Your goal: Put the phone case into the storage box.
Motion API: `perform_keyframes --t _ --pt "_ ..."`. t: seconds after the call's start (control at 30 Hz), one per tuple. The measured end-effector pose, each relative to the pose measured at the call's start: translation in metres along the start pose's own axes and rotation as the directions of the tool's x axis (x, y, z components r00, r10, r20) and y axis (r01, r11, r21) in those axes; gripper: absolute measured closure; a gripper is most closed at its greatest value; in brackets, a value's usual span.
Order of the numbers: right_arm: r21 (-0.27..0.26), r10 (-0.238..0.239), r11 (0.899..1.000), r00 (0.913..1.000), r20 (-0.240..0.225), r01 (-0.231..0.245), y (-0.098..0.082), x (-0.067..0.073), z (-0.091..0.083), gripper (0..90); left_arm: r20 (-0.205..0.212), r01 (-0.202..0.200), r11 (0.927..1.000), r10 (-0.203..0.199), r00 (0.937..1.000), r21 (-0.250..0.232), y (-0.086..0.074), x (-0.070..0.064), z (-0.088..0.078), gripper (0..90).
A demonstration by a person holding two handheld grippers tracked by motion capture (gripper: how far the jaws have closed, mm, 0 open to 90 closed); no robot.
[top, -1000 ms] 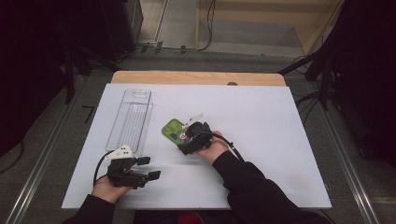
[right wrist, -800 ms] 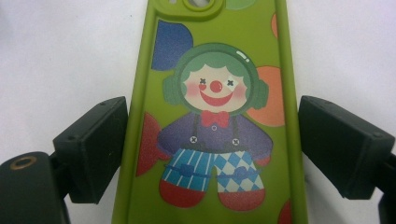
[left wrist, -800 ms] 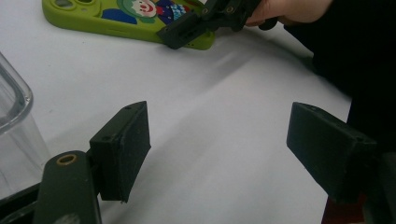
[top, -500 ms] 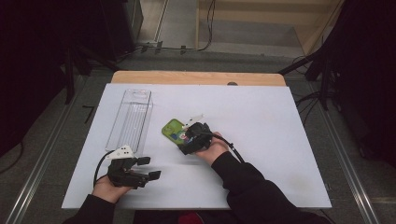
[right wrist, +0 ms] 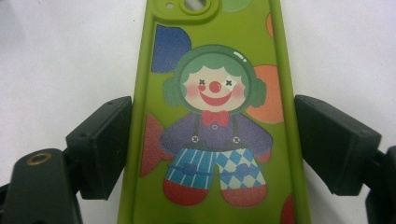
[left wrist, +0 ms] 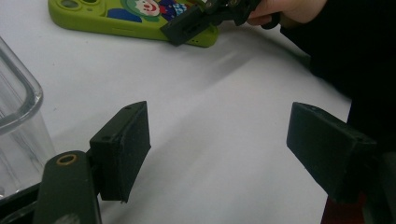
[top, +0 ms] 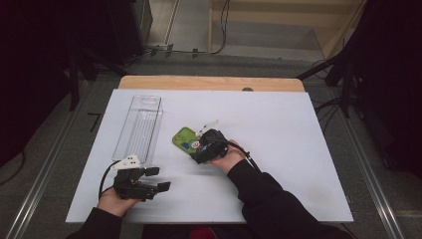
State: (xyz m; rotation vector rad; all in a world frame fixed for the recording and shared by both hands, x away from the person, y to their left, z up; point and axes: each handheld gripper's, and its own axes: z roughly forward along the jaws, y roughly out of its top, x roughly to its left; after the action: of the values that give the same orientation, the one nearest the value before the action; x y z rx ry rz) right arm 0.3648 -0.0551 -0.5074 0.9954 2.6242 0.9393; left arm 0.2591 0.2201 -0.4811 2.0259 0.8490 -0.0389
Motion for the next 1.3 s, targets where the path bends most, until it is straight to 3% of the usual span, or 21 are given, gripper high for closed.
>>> perform_keyframes --t 0.1,0.37,0.63,0.87,1.3 --pt "-0.012 0.025 1.000 0.9996 -0.013 -0.025 0.001 -0.002 -0.003 14.7 0.002 0.001 1.0000 -0.001 1.0000 0.001 0.000 0.000 0.000 22.4" --pt "-0.037 0.034 0.999 0.9991 -0.027 -0.035 0.003 -0.006 -0.013 14.7 0.002 0.009 1.0000 -0.009 1.0000 0.000 0.000 0.000 0.001 22.4" --pt "-0.077 0.066 0.995 0.9967 -0.048 -0.070 0.004 -0.013 -0.034 14.6 0.018 0.030 0.9995 -0.030 0.9994 0.007 0.001 0.000 0.001 22.4" --pt "-0.091 0.060 0.994 0.9976 -0.035 -0.063 0.000 -0.018 -0.053 14.7 0.028 0.040 0.9991 -0.040 0.9988 0.011 0.002 0.000 0.001 22.6" --pt "-0.140 0.106 0.984 0.9937 -0.038 -0.110 -0.014 -0.030 -0.088 14.6 0.030 0.051 0.9986 -0.051 0.9982 0.013 0.003 -0.002 0.001 22.6"
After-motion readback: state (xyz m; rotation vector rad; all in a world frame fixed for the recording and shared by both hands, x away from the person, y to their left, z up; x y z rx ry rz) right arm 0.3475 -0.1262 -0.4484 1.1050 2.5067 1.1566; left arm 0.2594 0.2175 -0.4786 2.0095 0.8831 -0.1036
